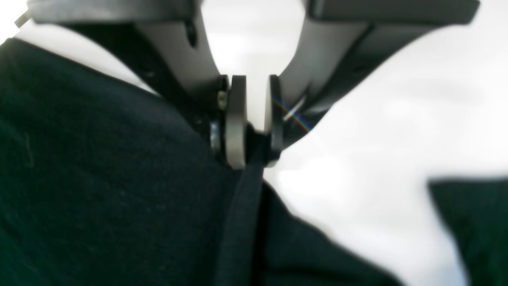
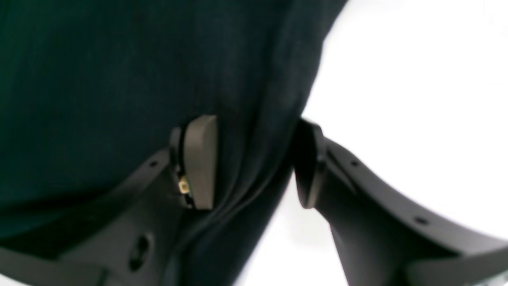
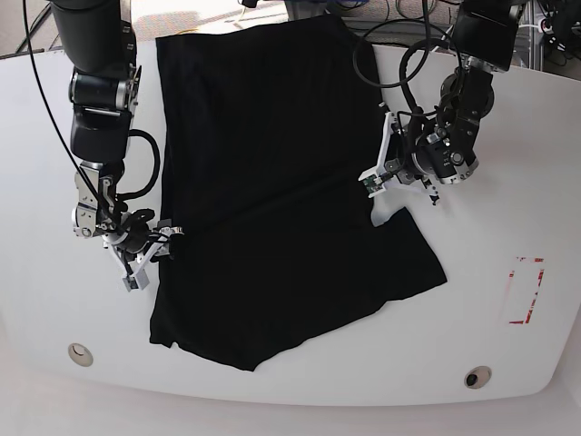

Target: Layout the t-shirt on the table in an organized manner, then fold the t-shirt properly

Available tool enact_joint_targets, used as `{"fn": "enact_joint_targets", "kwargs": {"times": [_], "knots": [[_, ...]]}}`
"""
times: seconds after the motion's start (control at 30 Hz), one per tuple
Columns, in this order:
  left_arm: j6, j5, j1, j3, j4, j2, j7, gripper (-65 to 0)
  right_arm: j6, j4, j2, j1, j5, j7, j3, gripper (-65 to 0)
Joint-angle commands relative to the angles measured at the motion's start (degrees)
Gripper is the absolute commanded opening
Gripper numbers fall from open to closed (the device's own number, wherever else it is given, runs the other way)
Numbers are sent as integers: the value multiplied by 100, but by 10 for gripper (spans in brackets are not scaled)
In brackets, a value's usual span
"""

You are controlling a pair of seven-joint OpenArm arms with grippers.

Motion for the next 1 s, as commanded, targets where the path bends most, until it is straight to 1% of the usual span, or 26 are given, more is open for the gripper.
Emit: {"fn": "enact_joint_targets", "kwargs": {"times": [0.0, 0.07, 0.1, 0.17, 0.3, 0.47, 0.57, 0.73, 0.8, 0.87, 0.9, 0.97], "knots": [[12, 64, -187, -25, 64, -254, 59, -590, -28, 579, 64, -64, -61, -232, 153, -366], [12, 64, -293, -25, 64, -439, 50, -590, -28, 1089, 55, -249, -61, -460, 276, -365], [12, 64, -310, -25, 64, -474, 50, -590, -28, 1212, 46, -284, -61, -504, 302, -363], [12, 64, -425, -25, 64, -615, 50, -590, -28, 1696, -68, -442, -61, -654, 390, -361], [12, 64, -618, -25, 64, -852, 50, -590, -28, 2434, -173, -636, -61, -812, 548, -360], [12, 64, -855, -25, 55, -1072, 50, -589, -28, 3225, -208, -732, -61, -988, 531, -360], [12, 64, -996, -34, 55, -1151, 50, -589, -28, 3498, -376, -706, -96, -1005, 531, -360], [12, 55, -1154, -34, -94, -1177, 50, -589, -63, 3331, -455, -319, -131, -979, 522, -358], [12, 55, -1225, -51, -182, -1177, 50, -589, -63, 2935, -455, -73, -131, -961, 522, -358], [12, 46, -1269, -60, -217, -1160, 50, -589, -63, 2416, -455, 252, -131, -830, 513, -358], [12, 46, -1269, -60, -217, -1151, 59, -589, -72, 2170, -455, 375, -131, -742, 513, -358], [12, 46, -1269, -113, -191, -1151, 59, -589, -72, 1379, -411, 744, -131, -381, 513, -358]]}}
